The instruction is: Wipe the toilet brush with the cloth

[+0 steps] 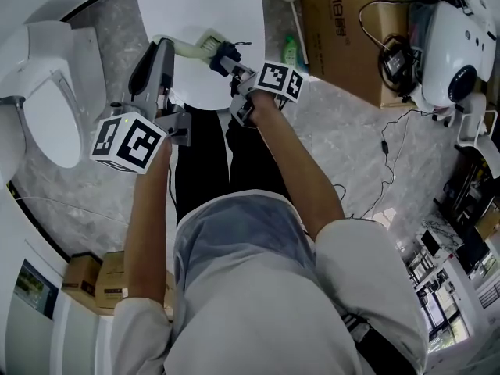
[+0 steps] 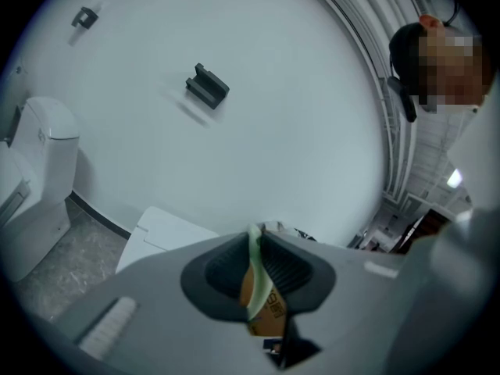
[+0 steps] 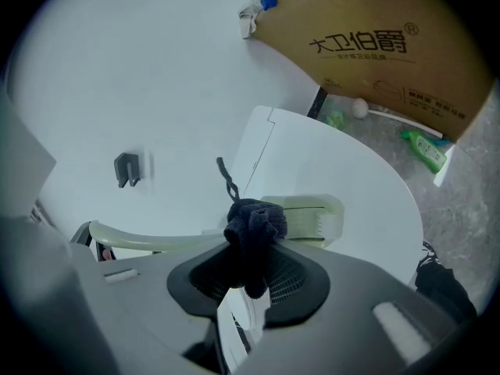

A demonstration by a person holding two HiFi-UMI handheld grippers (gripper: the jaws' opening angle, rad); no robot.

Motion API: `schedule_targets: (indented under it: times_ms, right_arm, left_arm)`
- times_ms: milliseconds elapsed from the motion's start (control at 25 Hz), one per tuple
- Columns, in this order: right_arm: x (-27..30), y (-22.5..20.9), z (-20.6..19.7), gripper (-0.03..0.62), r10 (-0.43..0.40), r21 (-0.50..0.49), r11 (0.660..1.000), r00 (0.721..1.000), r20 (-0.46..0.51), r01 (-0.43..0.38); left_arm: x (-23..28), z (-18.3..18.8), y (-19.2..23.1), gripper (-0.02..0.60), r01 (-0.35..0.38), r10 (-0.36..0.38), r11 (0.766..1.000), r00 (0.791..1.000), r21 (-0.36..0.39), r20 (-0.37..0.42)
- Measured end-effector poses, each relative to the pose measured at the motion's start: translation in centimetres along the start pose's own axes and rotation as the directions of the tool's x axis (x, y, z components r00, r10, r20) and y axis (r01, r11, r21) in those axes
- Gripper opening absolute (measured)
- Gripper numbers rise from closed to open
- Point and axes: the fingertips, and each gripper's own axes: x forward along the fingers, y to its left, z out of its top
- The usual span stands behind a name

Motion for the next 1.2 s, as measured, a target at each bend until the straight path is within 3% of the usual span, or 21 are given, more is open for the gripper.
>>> schedule_targets:
  times_ms: [560, 1200]
  right_arm:
    - [-1.3, 2.6, 0.3, 0.08, -0.009, -0.014, 1.0, 0.992, -0.128, 0.007]
    - [-2.5, 5.5, 0.5, 0.08, -0.018, -0.04, 0.999, 0.984, -0.18, 0.011]
  left_arm:
    - [0.1, 0.2, 0.2, 0.0, -0.014, 0.014, 1.0, 1.0, 0.003, 0.002]
    - [0.5, 0.4, -0.2, 0.0, -0.025, 0.025, 1.0, 1.0, 0.003, 0.01]
